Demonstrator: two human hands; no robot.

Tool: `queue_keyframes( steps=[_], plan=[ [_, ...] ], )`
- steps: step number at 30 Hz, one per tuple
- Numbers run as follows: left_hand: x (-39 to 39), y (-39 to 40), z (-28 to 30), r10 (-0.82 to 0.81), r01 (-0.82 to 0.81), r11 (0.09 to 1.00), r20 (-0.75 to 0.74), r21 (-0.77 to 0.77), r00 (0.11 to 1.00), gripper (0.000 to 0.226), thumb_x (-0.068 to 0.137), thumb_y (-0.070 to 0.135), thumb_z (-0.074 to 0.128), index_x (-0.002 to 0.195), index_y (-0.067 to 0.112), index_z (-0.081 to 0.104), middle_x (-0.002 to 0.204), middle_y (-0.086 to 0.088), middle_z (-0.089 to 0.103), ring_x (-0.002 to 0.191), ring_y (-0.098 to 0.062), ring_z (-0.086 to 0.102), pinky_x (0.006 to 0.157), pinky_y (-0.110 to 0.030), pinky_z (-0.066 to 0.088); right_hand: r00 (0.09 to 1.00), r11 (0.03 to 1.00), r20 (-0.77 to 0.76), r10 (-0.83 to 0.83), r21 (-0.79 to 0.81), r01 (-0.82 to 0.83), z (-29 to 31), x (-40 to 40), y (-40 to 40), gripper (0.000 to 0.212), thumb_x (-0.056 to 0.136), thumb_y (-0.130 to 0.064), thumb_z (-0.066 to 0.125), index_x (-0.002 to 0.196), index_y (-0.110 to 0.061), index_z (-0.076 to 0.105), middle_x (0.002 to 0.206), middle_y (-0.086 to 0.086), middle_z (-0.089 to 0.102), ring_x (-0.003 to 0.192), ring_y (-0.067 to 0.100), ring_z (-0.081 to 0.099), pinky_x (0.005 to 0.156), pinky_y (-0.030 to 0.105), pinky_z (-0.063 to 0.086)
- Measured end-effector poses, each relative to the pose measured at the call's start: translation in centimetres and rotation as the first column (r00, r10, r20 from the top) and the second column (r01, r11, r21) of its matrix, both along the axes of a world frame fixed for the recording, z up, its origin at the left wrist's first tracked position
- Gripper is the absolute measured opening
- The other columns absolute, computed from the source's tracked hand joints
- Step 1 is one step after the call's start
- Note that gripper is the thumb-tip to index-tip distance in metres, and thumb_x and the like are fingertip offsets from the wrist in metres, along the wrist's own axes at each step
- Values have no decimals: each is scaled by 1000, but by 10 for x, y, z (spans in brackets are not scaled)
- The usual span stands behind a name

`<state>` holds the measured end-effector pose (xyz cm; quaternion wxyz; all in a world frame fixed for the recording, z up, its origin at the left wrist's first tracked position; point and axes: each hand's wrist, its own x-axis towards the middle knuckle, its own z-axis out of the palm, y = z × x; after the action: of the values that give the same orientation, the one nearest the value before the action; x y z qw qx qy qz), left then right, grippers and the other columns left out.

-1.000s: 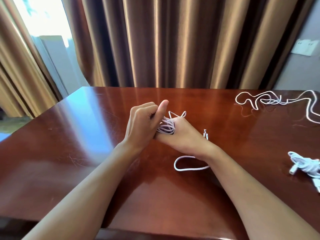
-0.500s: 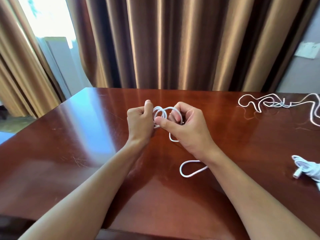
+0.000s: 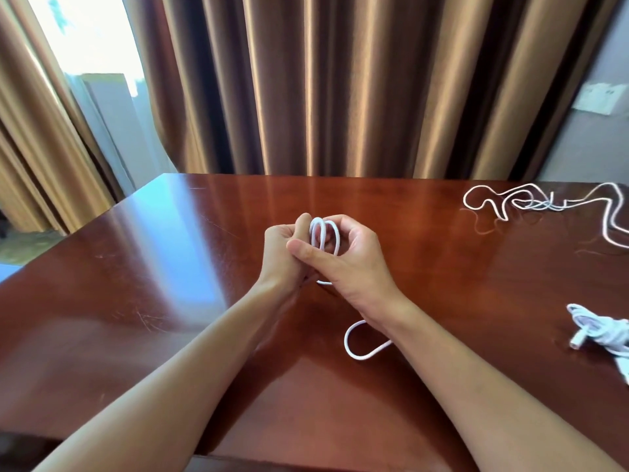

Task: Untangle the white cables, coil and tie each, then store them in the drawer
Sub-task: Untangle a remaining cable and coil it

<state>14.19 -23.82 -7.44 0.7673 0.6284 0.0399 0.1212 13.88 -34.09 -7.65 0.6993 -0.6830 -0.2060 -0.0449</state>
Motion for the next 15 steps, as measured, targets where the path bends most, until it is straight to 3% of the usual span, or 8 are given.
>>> queue_keyframes(
  steps=[4, 7, 9, 12, 15],
  plan=[
    [-11, -9, 3, -37, 39, 997, -35, 59, 999, 48, 101, 12, 46, 53, 14, 44, 46, 3, 43, 36, -7, 38, 38, -13, 27, 987, 979, 16, -162, -125, 162, -7, 0, 11, 47, 66, -60, 76, 92, -30, 50, 97, 7, 66, 94, 26, 66, 84, 54, 56],
    [-16, -15, 9, -127, 126, 992, -101, -13, 987, 40, 102, 11, 41, 63, 14, 46, 47, 5, 46, 35, -5, 42, 35, -13, 26, 974, 956, -8, -228, -189, 223, -8, 0, 17, 49, 67, -73, 60, 95, -37, 43, 107, -4, 57, 110, 22, 57, 88, 54, 55],
    [-17, -15, 10, -133, 133, 991, -101, -9, 986, 44, 106, 19, 44, 63, 17, 55, 47, 6, 49, 35, -5, 43, 35, -14, 27, 970, 945, 34, -239, -221, 241, -7, 1, 17, 41, 79, -69, 55, 99, -33, 46, 105, -11, 51, 112, 15, 51, 89, 54, 54],
    [-17, -15, 8, -114, 119, 992, -96, 48, 989, 60, 107, 29, 45, 53, 16, 68, 53, 0, 62, 44, -12, 56, 47, -24, 40, 964, 927, 81, -252, -267, 265, -4, 3, 11, 21, 101, -42, 50, 99, -21, 52, 104, -6, 51, 112, 16, 47, 102, 45, 42],
    [-6, -12, 1, -38, 40, 976, -13, 214, 999, 54, 109, 30, 39, 68, 15, 71, 71, -7, 71, 66, -18, 67, 63, -36, 52, 955, 912, 134, -264, -287, 293, -2, 7, 6, 26, 103, -40, 44, 95, -19, 57, 101, -4, 52, 110, 19, 50, 100, 39, 42]
  ],
)
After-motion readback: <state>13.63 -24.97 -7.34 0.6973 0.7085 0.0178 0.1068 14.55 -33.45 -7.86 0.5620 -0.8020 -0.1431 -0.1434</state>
